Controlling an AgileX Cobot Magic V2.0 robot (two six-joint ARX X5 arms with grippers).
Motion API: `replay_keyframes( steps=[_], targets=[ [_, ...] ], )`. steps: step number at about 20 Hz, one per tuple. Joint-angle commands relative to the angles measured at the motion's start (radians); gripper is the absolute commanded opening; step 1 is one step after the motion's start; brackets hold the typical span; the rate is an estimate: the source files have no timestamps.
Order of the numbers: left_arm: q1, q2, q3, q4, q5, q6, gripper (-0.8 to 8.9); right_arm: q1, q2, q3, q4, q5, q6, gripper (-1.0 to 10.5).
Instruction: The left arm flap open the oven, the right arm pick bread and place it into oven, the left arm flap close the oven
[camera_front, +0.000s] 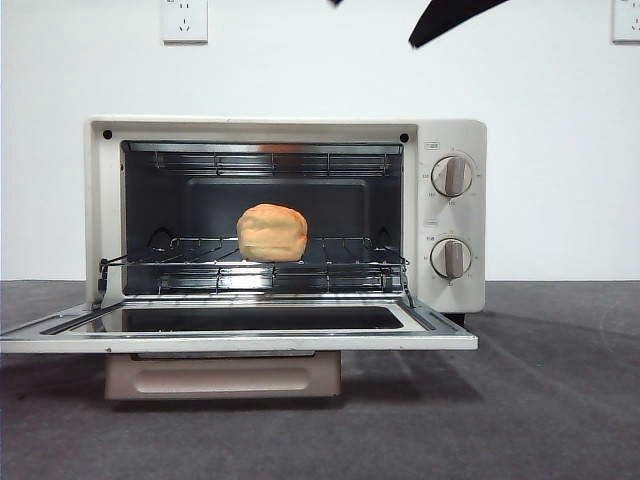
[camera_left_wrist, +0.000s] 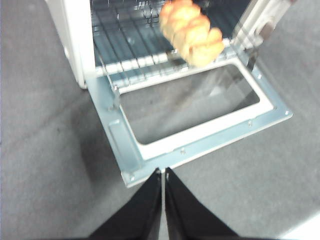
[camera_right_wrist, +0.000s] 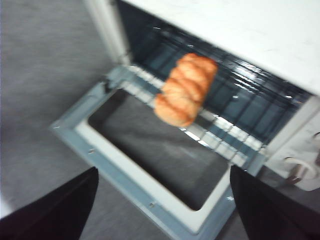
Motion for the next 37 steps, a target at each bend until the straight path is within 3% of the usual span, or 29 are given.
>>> replay_keyframes(
  steps=[1,3,6,15,21,27,34,37],
  targets=[
    [-0.003,0.001,0.005,0.013,-0.001,0.0,0.15,0.011,-0.071,-0.062,0.012,-0.054,-0.018,4.2],
    [-0.003,0.001,0.005,0.013,-0.001,0.0,0.15,0.01,-0.148,-0.148,0.03,-0.133,-0.018,4.2],
    [-0.003,0.001,0.005,0.014,-0.001,0.0,0.15,0.011,-0.247,-0.265,0.076,-0.158,-0.022,4.2],
    [-0.002,0.004,-0.004,0.02,-0.001,-0.005,0.15,0.011,-0.288,-0.285,0.107,-0.158,-0.019,4.2],
    [0.045,0.103,-0.137,0.215,0.001,-0.083,0.14,0.011,-0.288,-0.285,0.104,-0.16,-0.013,4.2],
    [0.168,0.324,-0.16,0.407,0.111,-0.098,0.14,0.011,-0.289,-0.285,0.063,-0.16,-0.014,4.2],
    [0.367,0.532,-0.16,0.488,0.302,-0.044,0.14,0.011,-0.289,-0.285,0.059,-0.159,-0.014,4.2],
    [0.403,0.642,-0.16,0.489,0.357,-0.01,0.14,0.011,-0.289,-0.285,0.066,-0.159,-0.016,4.2]
  ],
)
